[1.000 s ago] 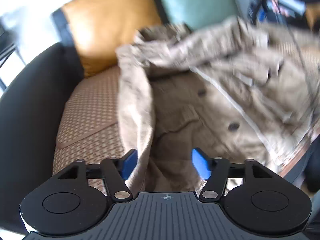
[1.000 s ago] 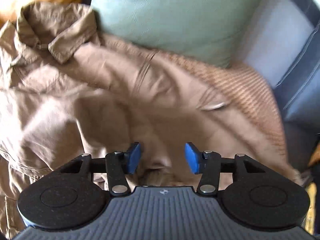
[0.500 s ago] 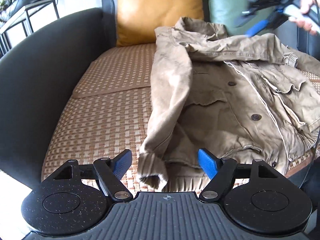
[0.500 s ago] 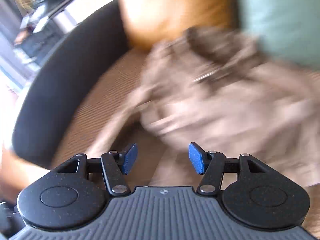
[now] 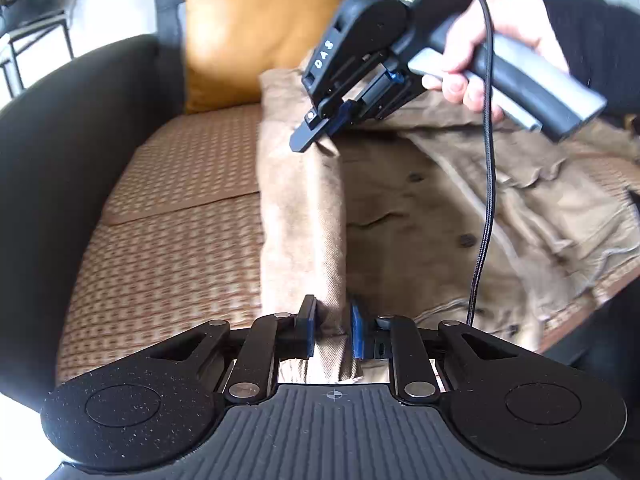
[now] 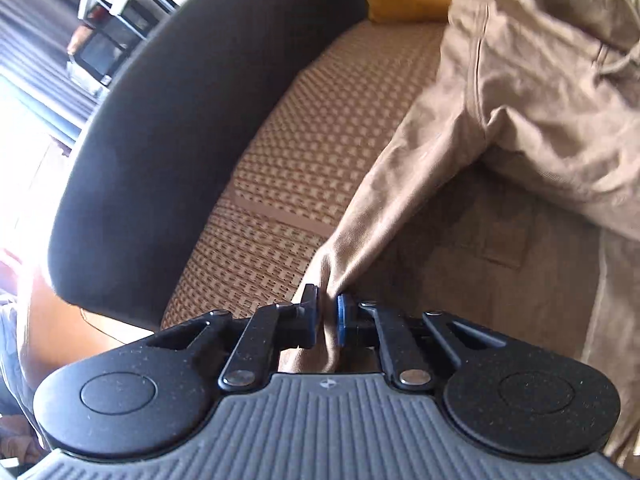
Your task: Fold clothes
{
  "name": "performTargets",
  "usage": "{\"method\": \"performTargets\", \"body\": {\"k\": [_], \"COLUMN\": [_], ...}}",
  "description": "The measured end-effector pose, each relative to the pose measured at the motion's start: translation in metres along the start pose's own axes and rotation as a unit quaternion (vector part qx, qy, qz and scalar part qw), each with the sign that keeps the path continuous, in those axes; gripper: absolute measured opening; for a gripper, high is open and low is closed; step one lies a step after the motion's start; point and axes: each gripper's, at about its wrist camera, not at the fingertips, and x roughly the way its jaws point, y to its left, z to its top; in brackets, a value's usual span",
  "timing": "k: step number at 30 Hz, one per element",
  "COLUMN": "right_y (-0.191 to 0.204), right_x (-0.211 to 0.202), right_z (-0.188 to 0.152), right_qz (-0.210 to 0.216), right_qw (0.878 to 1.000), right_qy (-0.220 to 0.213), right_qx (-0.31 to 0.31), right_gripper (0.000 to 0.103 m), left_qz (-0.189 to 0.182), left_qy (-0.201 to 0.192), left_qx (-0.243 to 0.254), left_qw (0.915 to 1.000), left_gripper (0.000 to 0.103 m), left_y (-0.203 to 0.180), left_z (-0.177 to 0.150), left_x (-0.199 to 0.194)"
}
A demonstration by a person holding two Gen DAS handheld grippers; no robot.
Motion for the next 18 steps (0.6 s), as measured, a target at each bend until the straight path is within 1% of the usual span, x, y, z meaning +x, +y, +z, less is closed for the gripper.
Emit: {"method": "performTargets", "body": {"k": [2, 6, 7, 8, 9, 10, 11, 12, 13, 15, 16, 17, 18], "right_y": [-0.011, -0.041, -0.048, -0.054, -0.056, -0.058, -0.059, -0.058, -0.055, -0.048, -0.044, -0.039, -0.034], "right_x": [-0.009, 0.013, 0.023, 0.031, 0.03, 0.029, 0.028, 0.025, 0.02, 0.009, 0.001, -0.007, -0.016], "right_z": [-0.004, -0.022, -0.029, -0.034, -0.037, -0.039, -0.042, -0.041, -0.039, -0.034, -0.03, -0.025, -0.018], "right_qz": [-0.001, -0.039, -0.043, -0.044, -0.037, -0.031, -0.024, -0.024, -0.029, -0.039, -0.043, -0.047, -0.049], "right_qw": [1.0, 0.998, 0.998, 0.998, 0.998, 0.998, 0.997, 0.998, 0.998, 0.998, 0.998, 0.998, 0.998], "right_qy": [-0.005, 0.013, 0.013, 0.012, 0.001, -0.009, -0.018, -0.016, -0.016, -0.017, -0.024, -0.032, -0.046], "right_qx": [0.01, 0.038, 0.042, 0.046, 0.053, 0.059, 0.064, 0.06, 0.055, 0.043, 0.034, 0.025, 0.013], "right_gripper": [0.009, 0.008, 0.009, 0.006, 0.006, 0.007, 0.01, 0.011, 0.018, 0.037, 0.05, 0.05, 0.049], "left_qz": [-0.02, -0.045, -0.043, -0.04, -0.037, -0.034, -0.032, -0.031, -0.033, -0.044, -0.05, -0.054, -0.059], "left_qy": [-0.006, 0.015, 0.014, 0.012, 0.009, 0.006, 0.005, 0.005, 0.006, 0.005, -0.001, -0.009, -0.02], "left_qx": [0.007, 0.016, 0.022, 0.029, 0.035, 0.036, 0.036, 0.036, 0.035, 0.025, 0.019, 0.014, 0.008], "left_qw": [0.9998, 0.9988, 0.9987, 0.9987, 0.9987, 0.9988, 0.9988, 0.9988, 0.9988, 0.9987, 0.9986, 0.9984, 0.998], "left_gripper": [0.016, 0.017, 0.017, 0.021, 0.035, 0.036, 0.037, 0.039, 0.041, 0.053, 0.054, 0.057, 0.058], "left_y": [-0.007, -0.021, -0.025, -0.029, -0.033, -0.035, -0.037, -0.038, -0.037, -0.031, -0.027, -0.022, -0.016], "left_z": [0.002, -0.003, -0.006, -0.008, -0.01, -0.011, -0.011, -0.01, -0.009, -0.002, 0.003, 0.01, 0.018], "left_x": [-0.001, 0.025, 0.03, 0.034, 0.036, 0.037, 0.035, 0.032, 0.027, 0.012, 0.002, -0.008, -0.017]}}
